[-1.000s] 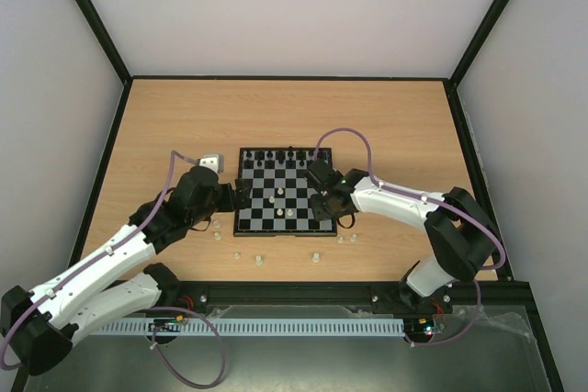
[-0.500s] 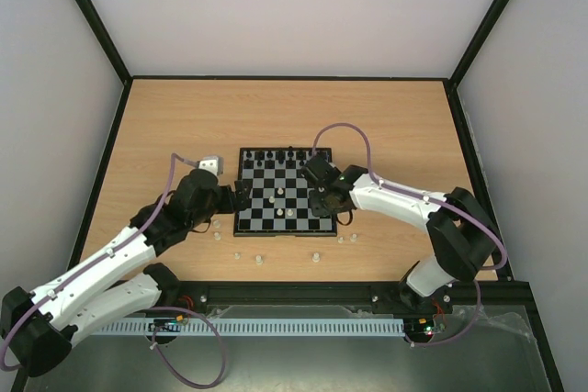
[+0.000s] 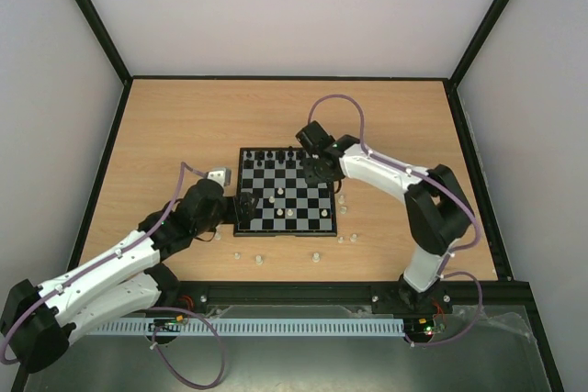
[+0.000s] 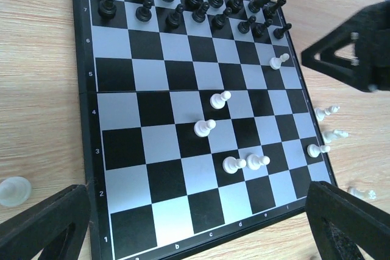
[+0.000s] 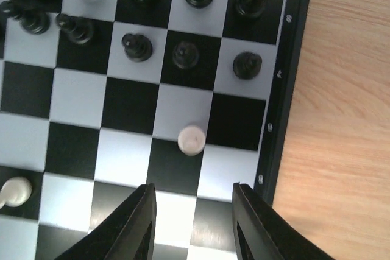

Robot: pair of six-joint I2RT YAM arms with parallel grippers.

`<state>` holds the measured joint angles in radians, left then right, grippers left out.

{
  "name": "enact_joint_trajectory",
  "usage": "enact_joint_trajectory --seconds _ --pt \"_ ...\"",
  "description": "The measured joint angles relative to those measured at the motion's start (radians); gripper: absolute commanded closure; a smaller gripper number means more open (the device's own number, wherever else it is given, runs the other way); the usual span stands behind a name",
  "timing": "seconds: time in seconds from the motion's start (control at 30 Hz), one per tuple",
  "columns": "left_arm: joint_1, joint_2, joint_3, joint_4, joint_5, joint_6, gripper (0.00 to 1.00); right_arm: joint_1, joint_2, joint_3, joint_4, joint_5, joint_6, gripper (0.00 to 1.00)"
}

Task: Set up the chess pieces on the board
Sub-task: Place the chess piece on the chessboard, then pick up the chess piece from the chessboard.

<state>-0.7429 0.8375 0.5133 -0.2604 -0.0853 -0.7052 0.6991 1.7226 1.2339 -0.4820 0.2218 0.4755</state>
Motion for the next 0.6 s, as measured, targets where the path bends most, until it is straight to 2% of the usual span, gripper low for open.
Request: enact_joint_trajectory --seconds 0.3,0.6 --pt "-0.005 -0.024 -0.004 0.001 -0.011 -0.036 0.0 -0.028 0.193 0.129 0.009 -0.03 -0.046 0.77" --pt "-0.005 -0.004 -0.004 0.005 -0.019 -0.036 0.01 -0.045 0.223 0.164 0.008 -0.03 -0.057 0.82"
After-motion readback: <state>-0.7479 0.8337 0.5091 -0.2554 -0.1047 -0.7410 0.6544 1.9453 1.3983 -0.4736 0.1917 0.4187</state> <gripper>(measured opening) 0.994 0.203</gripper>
